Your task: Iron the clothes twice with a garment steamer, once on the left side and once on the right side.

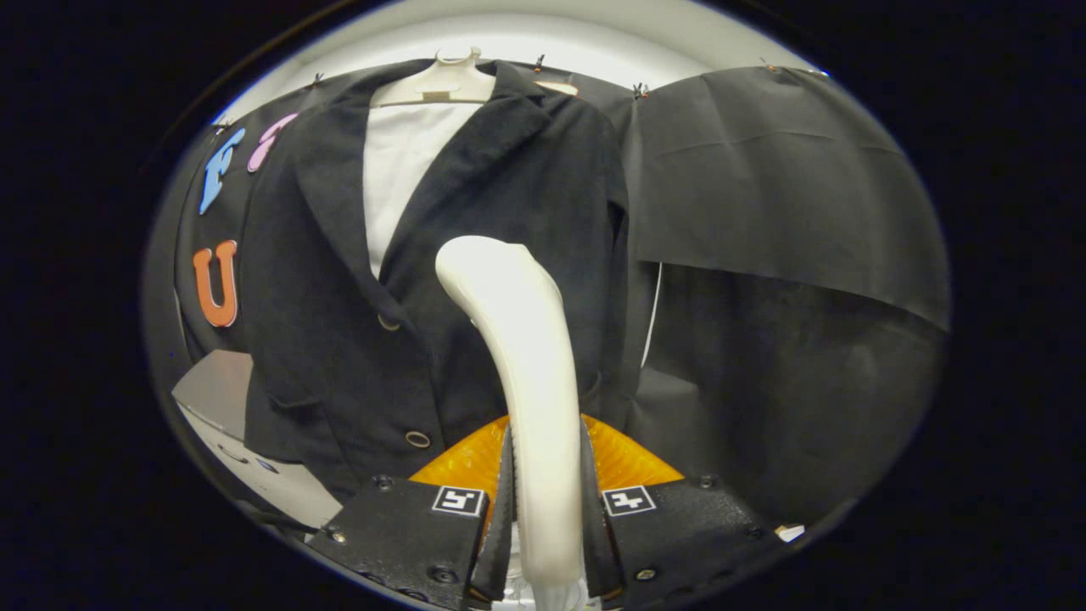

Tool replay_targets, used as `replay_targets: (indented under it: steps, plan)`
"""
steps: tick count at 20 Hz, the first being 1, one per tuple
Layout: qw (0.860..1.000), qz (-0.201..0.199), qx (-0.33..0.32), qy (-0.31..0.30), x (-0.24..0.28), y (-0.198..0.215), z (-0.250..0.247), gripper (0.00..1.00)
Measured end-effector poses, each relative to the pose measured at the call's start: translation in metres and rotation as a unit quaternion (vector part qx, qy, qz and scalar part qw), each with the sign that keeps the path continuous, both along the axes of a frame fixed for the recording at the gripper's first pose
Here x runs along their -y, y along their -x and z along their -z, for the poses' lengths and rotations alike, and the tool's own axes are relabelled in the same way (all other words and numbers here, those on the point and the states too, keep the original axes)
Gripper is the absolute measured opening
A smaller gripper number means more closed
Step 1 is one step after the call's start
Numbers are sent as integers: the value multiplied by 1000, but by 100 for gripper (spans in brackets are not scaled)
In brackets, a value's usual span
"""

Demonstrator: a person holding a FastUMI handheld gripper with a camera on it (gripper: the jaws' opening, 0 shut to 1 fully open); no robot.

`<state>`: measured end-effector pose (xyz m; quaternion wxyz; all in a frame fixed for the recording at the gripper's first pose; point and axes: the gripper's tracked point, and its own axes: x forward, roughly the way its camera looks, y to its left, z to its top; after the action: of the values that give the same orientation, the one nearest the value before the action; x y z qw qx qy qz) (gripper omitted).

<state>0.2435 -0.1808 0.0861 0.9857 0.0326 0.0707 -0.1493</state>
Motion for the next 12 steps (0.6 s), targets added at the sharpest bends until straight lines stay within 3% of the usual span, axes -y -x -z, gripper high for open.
replay_targets:
  steps: [12]
  plan:
    - [999,5,-51,-10,-3,8,64,37]
